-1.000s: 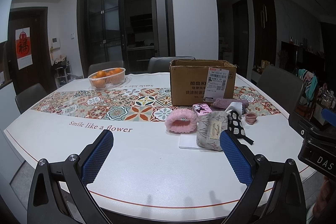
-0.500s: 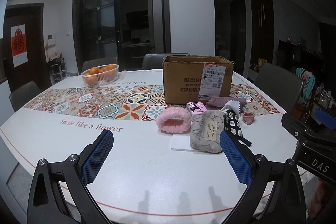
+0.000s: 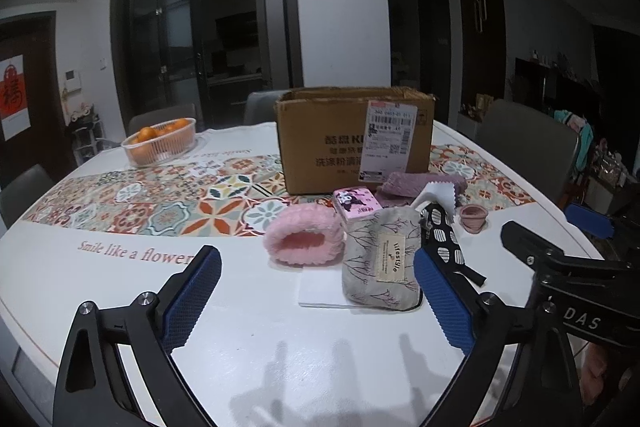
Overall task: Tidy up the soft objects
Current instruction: 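Grasp the beige pouch with the left tool while the right tool grasps the black-white mask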
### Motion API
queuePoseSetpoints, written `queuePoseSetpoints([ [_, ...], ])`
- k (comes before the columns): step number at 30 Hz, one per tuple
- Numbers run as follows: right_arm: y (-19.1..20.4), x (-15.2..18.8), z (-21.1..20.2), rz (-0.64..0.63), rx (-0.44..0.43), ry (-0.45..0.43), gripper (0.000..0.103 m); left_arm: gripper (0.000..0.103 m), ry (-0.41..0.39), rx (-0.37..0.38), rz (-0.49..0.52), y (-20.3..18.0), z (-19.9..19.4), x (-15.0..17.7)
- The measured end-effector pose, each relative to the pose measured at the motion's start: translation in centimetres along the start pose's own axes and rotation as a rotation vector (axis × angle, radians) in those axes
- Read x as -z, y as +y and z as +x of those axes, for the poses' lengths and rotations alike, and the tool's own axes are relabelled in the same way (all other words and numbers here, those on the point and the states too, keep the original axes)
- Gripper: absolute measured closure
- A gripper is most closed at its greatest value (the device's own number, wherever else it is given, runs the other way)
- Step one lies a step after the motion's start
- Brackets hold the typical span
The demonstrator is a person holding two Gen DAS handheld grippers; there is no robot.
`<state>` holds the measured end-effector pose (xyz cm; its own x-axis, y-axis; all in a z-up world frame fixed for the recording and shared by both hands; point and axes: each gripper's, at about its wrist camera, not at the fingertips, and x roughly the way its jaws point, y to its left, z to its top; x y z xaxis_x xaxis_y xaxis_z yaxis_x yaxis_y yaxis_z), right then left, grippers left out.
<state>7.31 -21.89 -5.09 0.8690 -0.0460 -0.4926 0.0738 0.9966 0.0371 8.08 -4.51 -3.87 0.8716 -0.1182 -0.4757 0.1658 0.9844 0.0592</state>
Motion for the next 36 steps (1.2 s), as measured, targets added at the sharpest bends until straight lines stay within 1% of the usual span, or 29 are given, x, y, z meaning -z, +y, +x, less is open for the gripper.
queuePoseSetpoints([
  [4,-0.2,0.3,2.0,-0.028,-0.013,0.048,0.014,0.008,0.034,0.018,0.013,-0.6,1.7,0.3],
  [7,-0.3,0.5,3.5,-0.042,-0.035,0.091,0.016,0.011,0.061,0.034,0.022,-1.0,2.9,0.5],
  [9,-0.3,0.7,4.5,-0.054,-0.059,0.123,0.020,0.014,0.076,0.043,0.025,-1.2,3.5,0.7],
  [13,-0.2,0.9,6.1,-0.081,-0.090,0.170,0.025,0.018,0.106,0.060,0.027,-1.4,5.0,0.9],
  [16,0.1,0.9,7.4,-0.110,-0.109,0.199,0.027,0.023,0.132,0.072,0.024,-1.4,6.2,1.0],
  [18,0.3,1.0,8.1,-0.131,-0.116,0.211,0.029,0.027,0.150,0.081,0.026,-1.4,7.0,1.2],
  [22,0.7,1.1,9.3,-0.160,-0.136,0.237,0.032,0.032,0.180,0.100,0.021,-1.4,8.3,1.4],
  [25,0.9,1.2,10.0,-0.168,-0.155,0.258,0.035,0.038,0.207,0.115,0.010,-1.4,9.1,1.5],
  [27,1.0,1.2,10.4,-0.175,-0.158,0.266,0.036,0.042,0.223,0.126,0.006,-1.4,9.6,1.6],
  [31,1.0,1.3,11.2,-0.178,-0.168,0.287,0.037,0.046,0.252,0.156,-0.003,-1.6,10.5,1.7],
  [33,1.0,1.3,11.6,-0.171,-0.187,0.309,0.038,0.052,0.260,0.171,-0.010,-1.7,10.8,1.7],
  [35,0.9,1.4,12.0,-0.159,-0.203,0.320,0.041,0.058,0.269,0.190,-0.019,-1.6,11.0,1.8],
  [36,0.9,1.3,12.1,-0.156,-0.208,0.325,0.045,0.060,0.274,0.199,-0.023,-1.6,11.1,1.8],
])
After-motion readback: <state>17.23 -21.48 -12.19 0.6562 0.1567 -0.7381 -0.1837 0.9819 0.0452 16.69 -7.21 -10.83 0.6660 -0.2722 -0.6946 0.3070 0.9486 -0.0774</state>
